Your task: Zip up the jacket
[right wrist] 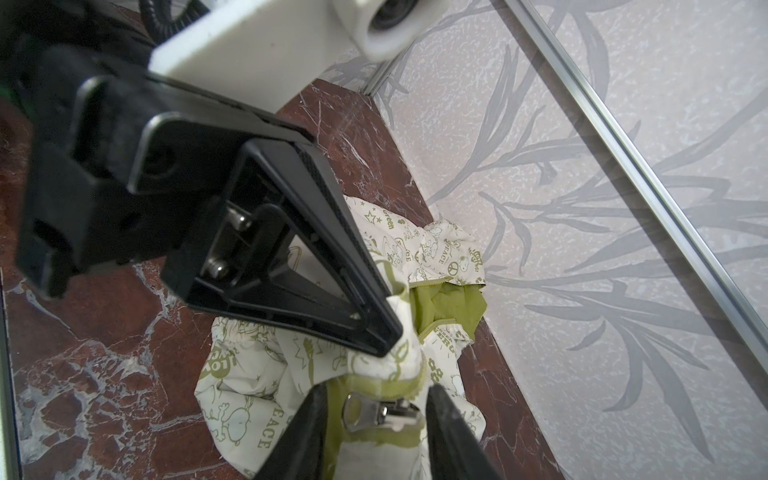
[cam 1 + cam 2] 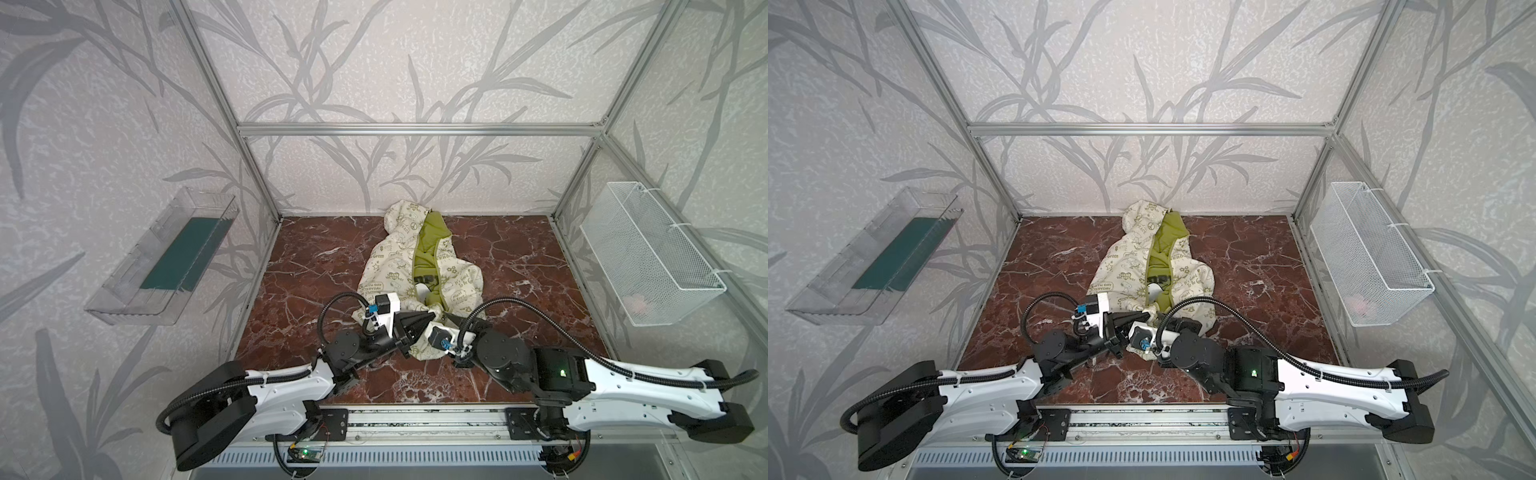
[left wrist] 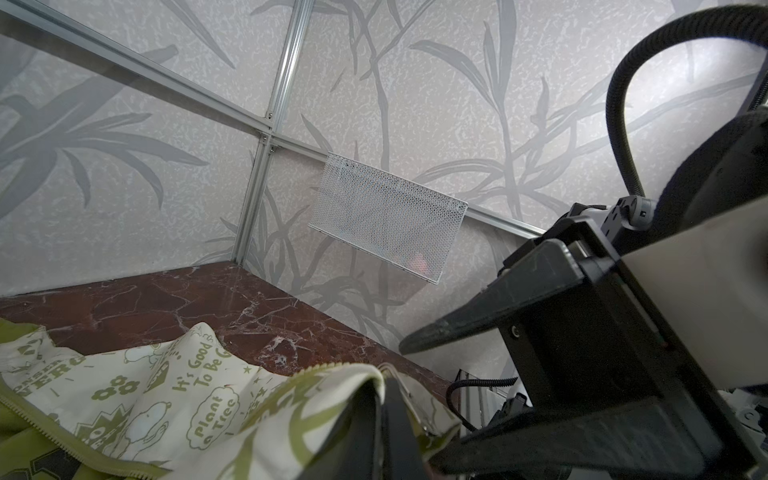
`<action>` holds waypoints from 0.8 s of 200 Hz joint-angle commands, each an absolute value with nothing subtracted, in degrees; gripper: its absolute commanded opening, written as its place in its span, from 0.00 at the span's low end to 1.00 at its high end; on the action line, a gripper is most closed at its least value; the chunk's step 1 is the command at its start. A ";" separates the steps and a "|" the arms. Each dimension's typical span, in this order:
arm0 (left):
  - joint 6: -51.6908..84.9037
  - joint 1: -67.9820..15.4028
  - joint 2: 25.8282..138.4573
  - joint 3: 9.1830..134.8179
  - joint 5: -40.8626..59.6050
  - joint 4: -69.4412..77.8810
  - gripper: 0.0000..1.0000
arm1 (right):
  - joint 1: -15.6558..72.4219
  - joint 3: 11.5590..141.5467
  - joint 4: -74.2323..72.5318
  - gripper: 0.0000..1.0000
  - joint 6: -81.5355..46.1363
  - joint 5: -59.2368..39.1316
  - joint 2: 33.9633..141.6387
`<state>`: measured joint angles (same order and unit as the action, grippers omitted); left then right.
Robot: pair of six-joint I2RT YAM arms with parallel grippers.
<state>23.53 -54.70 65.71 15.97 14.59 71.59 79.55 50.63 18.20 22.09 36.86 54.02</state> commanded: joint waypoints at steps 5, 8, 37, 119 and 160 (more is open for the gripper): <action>22.66 -54.84 65.41 15.61 14.23 73.48 0.00 | 79.72 52.29 17.70 0.36 21.36 36.81 53.35; 22.63 -54.84 65.39 15.65 14.17 73.48 0.00 | 79.72 52.29 17.74 0.36 21.29 36.76 53.28; 22.73 -54.84 65.66 15.74 14.27 73.52 0.00 | 79.72 52.29 18.17 0.32 21.18 37.02 52.67; 22.89 -54.84 65.96 15.73 14.24 73.77 0.00 | 79.79 52.12 18.47 0.24 21.03 38.27 51.95; 22.89 -54.83 65.74 15.74 14.22 73.80 0.00 | 79.61 51.75 19.13 0.17 20.30 38.13 51.11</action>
<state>23.53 -54.70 65.98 15.97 14.59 71.61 79.55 50.61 18.41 21.50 37.26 52.47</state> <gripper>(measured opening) 0.047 0.181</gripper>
